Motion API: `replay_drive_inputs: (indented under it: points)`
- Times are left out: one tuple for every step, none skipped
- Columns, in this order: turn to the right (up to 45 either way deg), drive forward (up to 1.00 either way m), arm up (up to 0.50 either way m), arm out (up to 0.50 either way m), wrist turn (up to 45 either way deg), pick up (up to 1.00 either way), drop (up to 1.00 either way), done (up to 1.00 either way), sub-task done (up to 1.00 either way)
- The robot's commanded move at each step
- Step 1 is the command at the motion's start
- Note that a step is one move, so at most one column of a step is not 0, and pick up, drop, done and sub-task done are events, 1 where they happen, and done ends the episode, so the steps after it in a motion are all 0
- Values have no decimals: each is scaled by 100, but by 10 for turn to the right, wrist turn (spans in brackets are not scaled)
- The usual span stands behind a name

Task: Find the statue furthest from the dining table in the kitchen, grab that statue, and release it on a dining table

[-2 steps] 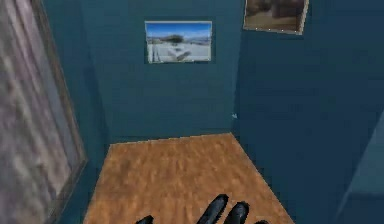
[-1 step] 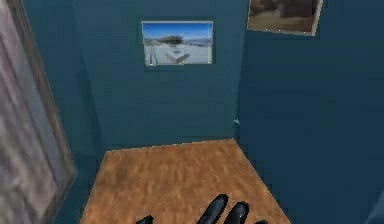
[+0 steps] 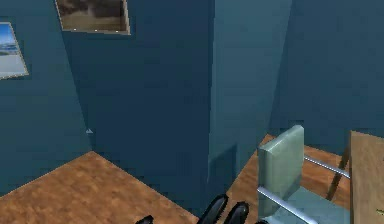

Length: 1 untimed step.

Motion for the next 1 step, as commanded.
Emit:
replay_drive_inputs:
  points:
    - [0,40,0,0,0,0,0,0,0]
